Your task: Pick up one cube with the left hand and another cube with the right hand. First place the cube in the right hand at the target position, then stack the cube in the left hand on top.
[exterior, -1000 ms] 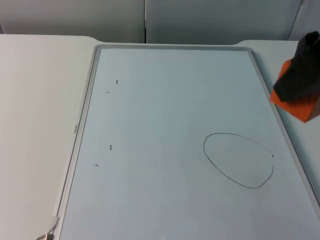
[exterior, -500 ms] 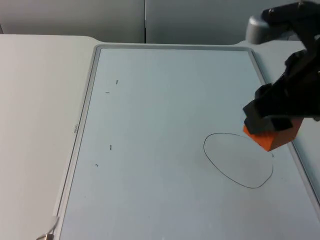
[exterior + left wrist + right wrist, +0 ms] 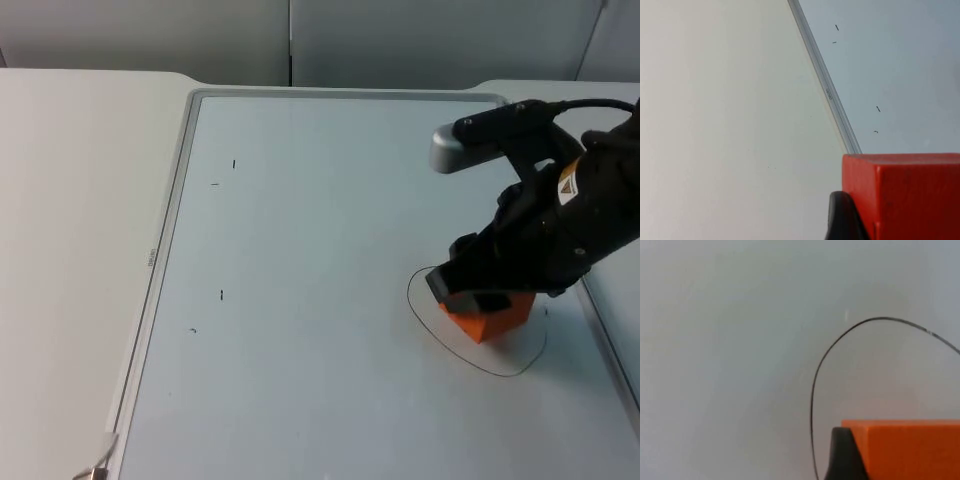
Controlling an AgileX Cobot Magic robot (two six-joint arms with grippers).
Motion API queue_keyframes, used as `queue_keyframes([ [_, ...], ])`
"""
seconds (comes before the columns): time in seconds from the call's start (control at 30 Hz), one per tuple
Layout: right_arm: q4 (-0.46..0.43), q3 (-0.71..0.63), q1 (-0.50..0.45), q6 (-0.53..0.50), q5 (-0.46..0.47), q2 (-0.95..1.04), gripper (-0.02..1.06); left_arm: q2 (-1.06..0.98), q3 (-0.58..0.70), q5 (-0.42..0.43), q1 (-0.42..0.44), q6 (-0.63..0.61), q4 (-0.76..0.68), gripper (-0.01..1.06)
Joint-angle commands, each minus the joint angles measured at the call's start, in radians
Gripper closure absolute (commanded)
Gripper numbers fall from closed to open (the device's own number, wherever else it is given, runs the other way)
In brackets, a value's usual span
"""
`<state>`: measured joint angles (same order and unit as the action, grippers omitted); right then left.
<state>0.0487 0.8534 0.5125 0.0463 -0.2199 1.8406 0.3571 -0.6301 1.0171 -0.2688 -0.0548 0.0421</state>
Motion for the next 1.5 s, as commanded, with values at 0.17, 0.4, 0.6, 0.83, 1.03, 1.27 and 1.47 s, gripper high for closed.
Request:
queue_keyframes([
  [0.17,0.026,-0.001,-0.004,0.007,0.059,0.044,1.05,-0.007,-0.001,-0.008,-0.003,-0.006,0.004,1.05],
  [0.4,0.045,-0.001,-0.004,0.007,0.067,0.050,1.05,-0.007,-0.001,-0.008,-0.003,-0.006,0.004,1.05],
  [0.6,0.054,-0.001,-0.004,0.010,0.072,0.055,1.05,-0.007,-0.001,-0.008,-0.003,-0.006,0.006,1.05],
  [0.83,0.061,-0.001,-0.004,0.007,0.061,0.096,1.05,-0.007,-0.001,-0.008,-0.003,-0.006,0.006,1.05],
  [1.03,0.061,-0.001,-0.004,0.007,0.061,0.111,1.02,-0.007,-0.001,-0.008,-0.003,-0.006,0.006,1.05],
  [1.27,0.061,-0.001,-0.004,0.007,0.016,0.065,0.49,-0.007,-0.001,-0.008,-0.003,-0.006,0.006,1.05],
  [1.47,0.059,0.001,-0.004,0.004,-0.061,-0.066,0.07,-0.007,-0.001,-0.008,-0.003,-0.006,0.004,1.05],
])
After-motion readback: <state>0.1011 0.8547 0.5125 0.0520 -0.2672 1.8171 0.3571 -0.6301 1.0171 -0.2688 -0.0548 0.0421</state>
